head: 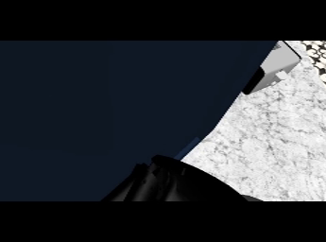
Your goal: Pick up the wine, place it into the cabinet and close the cabinet
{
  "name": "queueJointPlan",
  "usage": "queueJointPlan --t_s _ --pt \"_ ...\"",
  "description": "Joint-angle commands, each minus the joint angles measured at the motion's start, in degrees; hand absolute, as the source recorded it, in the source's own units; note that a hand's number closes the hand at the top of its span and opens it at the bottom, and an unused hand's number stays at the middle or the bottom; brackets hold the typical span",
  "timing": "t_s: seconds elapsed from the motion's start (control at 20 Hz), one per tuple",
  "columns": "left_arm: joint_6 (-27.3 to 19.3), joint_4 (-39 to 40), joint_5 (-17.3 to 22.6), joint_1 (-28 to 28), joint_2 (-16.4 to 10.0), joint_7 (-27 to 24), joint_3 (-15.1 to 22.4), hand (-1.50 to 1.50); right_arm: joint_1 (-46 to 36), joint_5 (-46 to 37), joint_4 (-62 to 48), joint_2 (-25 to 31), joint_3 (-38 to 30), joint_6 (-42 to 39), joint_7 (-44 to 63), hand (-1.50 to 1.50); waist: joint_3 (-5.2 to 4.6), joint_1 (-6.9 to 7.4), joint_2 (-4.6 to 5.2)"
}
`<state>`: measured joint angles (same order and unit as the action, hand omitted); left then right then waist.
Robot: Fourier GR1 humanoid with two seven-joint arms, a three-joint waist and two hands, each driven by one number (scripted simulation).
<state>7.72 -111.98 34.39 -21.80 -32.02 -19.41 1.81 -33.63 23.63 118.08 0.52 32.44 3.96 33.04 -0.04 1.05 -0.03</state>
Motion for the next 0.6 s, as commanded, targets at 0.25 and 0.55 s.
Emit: queueJointPlan --t_s 0.25,0.55 --pt "3.23 2.72 -3.92 -0.13 3.69 -1.10 -0.86 1.50 -14.86 7.27 -15.44 -0.52 -4.51 7.27 -5.40 1.50 -0.01 -0.04 0.02" --pt "7.92 4.58 -0.39 1.90 1.62 0.48 -5.79 1.50 -14.77 10.58 -27.27 -0.52 -7.12 4.18 -13.04 1.50 0.02 -0.03 0.13"
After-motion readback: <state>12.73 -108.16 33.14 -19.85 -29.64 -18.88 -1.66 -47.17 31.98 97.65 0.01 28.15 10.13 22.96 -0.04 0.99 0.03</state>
